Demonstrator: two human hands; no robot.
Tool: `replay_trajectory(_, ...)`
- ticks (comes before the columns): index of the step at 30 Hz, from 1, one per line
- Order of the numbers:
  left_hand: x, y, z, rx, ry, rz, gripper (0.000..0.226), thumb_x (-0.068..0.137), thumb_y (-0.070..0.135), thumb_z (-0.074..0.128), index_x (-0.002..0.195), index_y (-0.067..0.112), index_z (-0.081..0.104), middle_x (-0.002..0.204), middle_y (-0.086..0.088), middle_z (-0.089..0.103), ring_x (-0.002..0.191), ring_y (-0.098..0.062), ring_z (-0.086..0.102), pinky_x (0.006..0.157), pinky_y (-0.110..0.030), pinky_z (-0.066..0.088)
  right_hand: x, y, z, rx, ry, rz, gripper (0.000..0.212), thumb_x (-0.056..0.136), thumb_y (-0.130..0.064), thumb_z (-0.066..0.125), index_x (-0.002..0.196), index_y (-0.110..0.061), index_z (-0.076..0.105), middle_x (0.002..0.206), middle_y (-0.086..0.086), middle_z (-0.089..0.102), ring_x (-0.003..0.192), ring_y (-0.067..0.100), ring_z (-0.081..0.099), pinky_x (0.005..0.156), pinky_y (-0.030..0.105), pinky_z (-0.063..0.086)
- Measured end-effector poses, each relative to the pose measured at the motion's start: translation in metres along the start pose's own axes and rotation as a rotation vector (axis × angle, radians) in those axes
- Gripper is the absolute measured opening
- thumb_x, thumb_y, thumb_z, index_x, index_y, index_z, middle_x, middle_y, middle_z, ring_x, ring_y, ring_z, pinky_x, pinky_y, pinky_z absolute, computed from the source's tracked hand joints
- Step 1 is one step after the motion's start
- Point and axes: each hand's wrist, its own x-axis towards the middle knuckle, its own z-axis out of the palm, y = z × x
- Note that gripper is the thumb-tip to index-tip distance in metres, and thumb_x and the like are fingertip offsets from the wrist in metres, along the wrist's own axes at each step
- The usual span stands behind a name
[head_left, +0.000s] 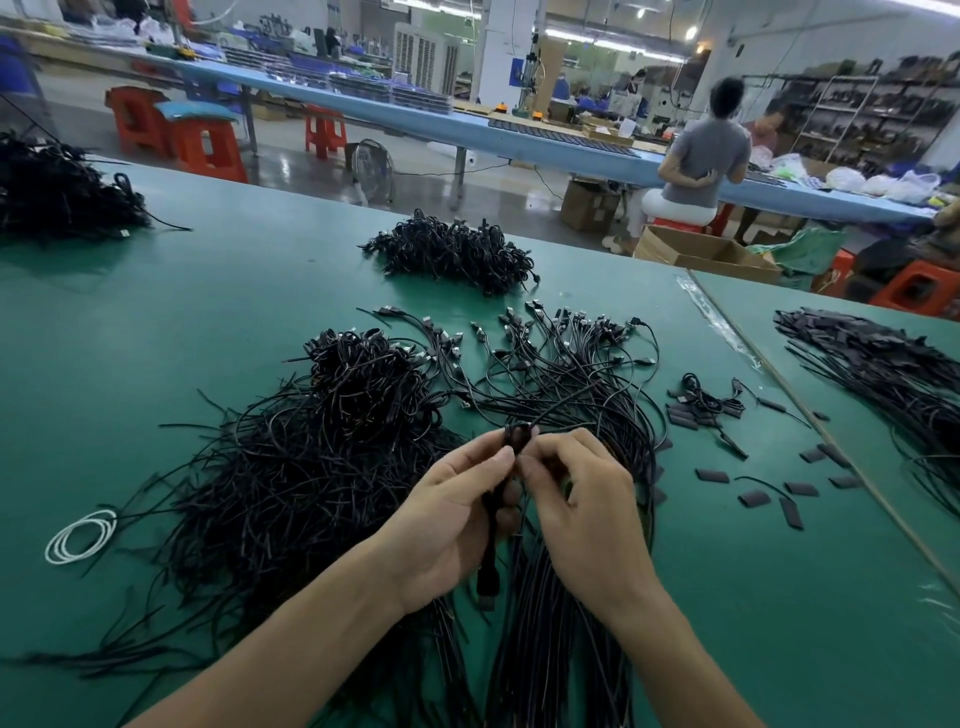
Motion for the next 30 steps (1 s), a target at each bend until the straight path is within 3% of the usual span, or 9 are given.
replay_trajectory(2, 0.000, 0.001, 0.002, 0.056, -0.024, 0.008, 0.031, 0.088, 0.037, 0.055, 0.104, 0.016, 0.072, 0.084, 0.001, 0.063, 0.072, -0.010, 0.054, 0.067, -0.026, 0.042, -0.003, -0.002, 0.008, 0.225, -0.010, 0.140, 0.015, 0.096, -0.010, 0.062, 0.085, -0.017, 0.068, 0.086, 0.000, 0.065, 0.076, 0.001, 0.065, 0.067, 0.010, 0.049)
replay_trajectory(4, -0.001, 0.005, 0.003, 0.064, 0.001, 0.018, 0.040, 0.088, 0.053, 0.050, 0.086, 0.020, 0.072, 0.082, 0.000, 0.062, 0.078, -0.014, 0.056, 0.078, -0.031, 0.043, -0.008, -0.004, 0.015, 0.416, -0.077, 0.257, 0.016, 0.098, -0.015, 0.061, 0.087, -0.018, 0.072, 0.085, 0.002, 0.071, 0.078, 0.007, 0.067, 0.071, 0.022, 0.055)
replay_trajectory(6, -0.001, 0.008, 0.002, 0.120, 0.017, 0.043, 0.044, 0.087, 0.059, 0.053, 0.073, 0.020, 0.067, 0.076, 0.001, 0.059, 0.076, -0.015, 0.055, 0.082, -0.032, 0.043, -0.011, -0.005, 0.018, 0.558, -0.139, 0.320, 0.019, 0.098, -0.016, 0.060, 0.086, -0.019, 0.074, 0.086, 0.004, 0.074, 0.083, 0.010, 0.068, 0.076, 0.024, 0.055)
replay_trajectory(10, 0.000, 0.011, -0.002, 0.224, -0.047, 0.185, 0.025, 0.082, 0.033, 0.069, 0.069, 0.012, 0.064, 0.080, 0.001, 0.061, 0.073, -0.011, 0.061, 0.071, -0.024, 0.051, -0.011, -0.006, 0.019, 0.846, -0.201, 0.431, 0.016, 0.088, -0.025, 0.066, 0.094, -0.018, 0.078, 0.100, 0.009, 0.076, 0.101, 0.018, 0.071, 0.086, 0.024, 0.056)
replay_trajectory(13, 0.000, 0.012, -0.009, 0.375, -0.069, 0.285, 0.018, 0.071, 0.029, 0.071, 0.081, 0.014, 0.069, 0.109, 0.007, 0.068, 0.099, -0.005, 0.065, 0.083, -0.020, 0.052, -0.010, -0.001, 0.017, 0.894, -0.201, 0.463, 0.016, 0.088, -0.022, 0.066, 0.095, -0.014, 0.078, 0.101, 0.014, 0.075, 0.101, 0.025, 0.071, 0.087, 0.030, 0.057)
replay_trajectory(16, -0.002, 0.015, -0.018, 0.755, -0.043, 0.428, 0.045, 0.070, 0.040, 0.073, 0.114, 0.038, 0.065, 0.135, 0.017, 0.054, 0.128, 0.002, 0.049, 0.105, -0.025, 0.040, -0.010, 0.002, 0.013, 0.885, -0.208, 0.411, 0.019, 0.093, -0.023, 0.063, 0.089, -0.008, 0.073, 0.086, 0.007, 0.070, 0.079, 0.016, 0.065, 0.071, 0.023, 0.053)
replay_trajectory(18, -0.002, 0.016, -0.024, 0.873, 0.009, 0.474, 0.060, 0.066, 0.046, 0.077, 0.122, 0.048, 0.056, 0.140, 0.013, 0.047, 0.133, -0.001, 0.042, 0.109, -0.029, 0.034, -0.009, 0.003, 0.010, 0.855, -0.192, 0.376, 0.018, 0.088, -0.029, 0.064, 0.081, -0.014, 0.069, 0.075, 0.002, 0.061, 0.070, 0.010, 0.054, 0.064, 0.020, 0.047)
replay_trajectory(23, 0.001, 0.018, -0.034, 0.866, -0.020, 0.420, 0.071, 0.061, 0.037, 0.086, 0.122, 0.045, 0.052, 0.106, 0.021, 0.053, 0.093, -0.002, 0.055, 0.078, -0.028, 0.051, -0.006, 0.009, 0.001, 0.711, -0.205, 0.254, 0.015, 0.093, -0.015, 0.064, 0.081, -0.008, 0.067, 0.067, -0.007, 0.060, 0.062, 0.003, 0.053, 0.059, 0.015, 0.046)
replay_trajectory(30, 0.006, 0.016, -0.037, 0.970, -0.009, 0.388, 0.028, 0.069, 0.032, 0.086, 0.083, 0.030, 0.062, 0.066, 0.003, 0.066, 0.052, -0.012, 0.057, 0.052, -0.022, 0.048, -0.002, 0.022, -0.005, 0.356, -0.150, 0.227, 0.011, 0.093, -0.017, 0.068, 0.084, -0.022, 0.070, 0.081, -0.010, 0.068, 0.081, 0.006, 0.062, 0.077, 0.022, 0.049)
